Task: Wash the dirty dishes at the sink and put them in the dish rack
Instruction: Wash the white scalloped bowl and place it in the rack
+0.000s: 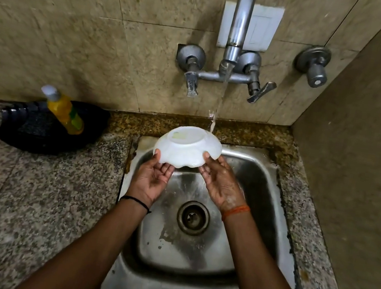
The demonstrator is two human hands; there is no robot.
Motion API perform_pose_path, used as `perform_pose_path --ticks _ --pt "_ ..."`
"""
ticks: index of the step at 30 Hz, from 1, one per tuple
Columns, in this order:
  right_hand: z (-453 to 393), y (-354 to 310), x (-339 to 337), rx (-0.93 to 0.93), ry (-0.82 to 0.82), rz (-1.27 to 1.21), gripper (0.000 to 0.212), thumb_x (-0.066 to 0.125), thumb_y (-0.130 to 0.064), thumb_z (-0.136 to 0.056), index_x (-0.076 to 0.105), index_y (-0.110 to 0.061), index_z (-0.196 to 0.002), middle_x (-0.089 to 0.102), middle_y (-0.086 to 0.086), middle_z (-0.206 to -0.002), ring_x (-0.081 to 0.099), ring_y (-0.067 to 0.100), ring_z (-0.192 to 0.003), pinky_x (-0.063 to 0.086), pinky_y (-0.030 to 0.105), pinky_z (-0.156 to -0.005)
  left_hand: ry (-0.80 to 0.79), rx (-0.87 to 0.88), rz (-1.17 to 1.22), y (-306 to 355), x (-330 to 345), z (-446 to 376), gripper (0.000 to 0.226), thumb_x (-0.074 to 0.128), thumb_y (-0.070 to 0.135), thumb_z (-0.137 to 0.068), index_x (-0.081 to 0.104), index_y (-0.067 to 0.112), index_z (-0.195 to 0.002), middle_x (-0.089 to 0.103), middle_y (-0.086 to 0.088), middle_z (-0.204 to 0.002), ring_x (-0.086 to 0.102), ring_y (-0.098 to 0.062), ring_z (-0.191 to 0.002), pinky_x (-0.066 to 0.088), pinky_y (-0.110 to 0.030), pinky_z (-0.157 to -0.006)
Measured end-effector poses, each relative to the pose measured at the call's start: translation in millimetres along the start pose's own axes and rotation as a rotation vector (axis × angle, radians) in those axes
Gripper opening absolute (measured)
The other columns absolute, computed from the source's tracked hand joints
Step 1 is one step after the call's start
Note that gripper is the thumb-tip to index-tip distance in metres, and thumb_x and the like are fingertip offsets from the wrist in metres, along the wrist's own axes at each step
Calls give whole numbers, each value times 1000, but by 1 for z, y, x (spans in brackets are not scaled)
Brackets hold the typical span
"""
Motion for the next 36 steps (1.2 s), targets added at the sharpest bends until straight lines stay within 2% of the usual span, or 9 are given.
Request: perform_pose_path --ticks 6,9,12,18,23,25,28,33,36 --pt "-19 -6 3 3 210 -27 45 55 -34 -95 51 -6 -131 63 11 -118 65 22 -93 60 37 -71 0 -1 43 -3 1 -1 15 47 13 -99 60 7 -94 74 -6 -69 42 -24 -136 38 -41 -99" --pt "-24 -6 19 38 132 -11 37 57 -21 -95 52 -4 -127 65 11 -109 64 23 -95 61 34 -67 -2 14 80 5 0 -5 14 47 14 -99 59 6 -96 74 -7 -71 43 -23 -136 39 -41 -99" --pt "-31 -4 36 46 62 4 46 61 3 -87 48 7 -131 61 21 -125 60 32 -114 58 40 -83 -13 26 107 10 1 -5 14 48 13 -98 59 5 -98 74 -9 -73 44 -24 -135 39 -43 -101" --pt "-39 -7 35 -45 271 131 40 70 -13 -83 60 1 -119 66 20 -115 65 36 -100 57 50 -81 18 26 31 8 11 2 11 47 11 -99 57 5 -97 54 -15 -137 42 -27 -136 37 -43 -104" --pt "-32 -29 10 -345 597 754 58 55 -43 -92 43 -9 -138 54 12 -134 52 30 -122 41 41 -106 -32 -28 -40 -5 36 5 18 51 12 -97 56 3 -112 55 -15 -135 45 -28 -134 39 -42 -101" --pt "-20 -33 7 -513 603 1141 60 40 -48 -97 36 -13 -146 37 12 -152 31 27 -142 22 40 -118 -71 -22 -125 -8 49 4 32 53 13 -96 51 6 -128 60 -14 -128 54 -27 -123 42 -41 -97" --pt "-4 -29 16 -688 483 1498 57 29 -51 -99 33 -22 -148 23 8 -159 16 25 -148 13 44 -121 -138 -4 -312 -14 69 2 25 56 13 -95 54 15 -120 71 -6 -94 68 -19 -87 52 -38 -88" --pt "-2 -36 31 -900 366 1651 60 21 -44 -97 38 -13 -145 36 13 -152 29 28 -143 21 44 -119 -195 27 -640 -20 80 11 15 59 14 -93 64 17 -107 70 3 -77 59 -9 -61 54 -25 -60" --pt "-30 -50 31 -722 271 1505 60 25 -50 -93 52 -17 -135 49 11 -144 42 29 -135 31 42 -113 -239 62 -840 -17 74 19 24 61 14 -93 63 16 -116 68 -1 -85 56 -13 -61 51 -26 -61"
Point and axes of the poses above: each hand's wrist, its own z-axis away from the middle knuckle, its own x-axis out of the palm, y = z × x, the point moved 4 cm from there along -z, towards the middle knuckle
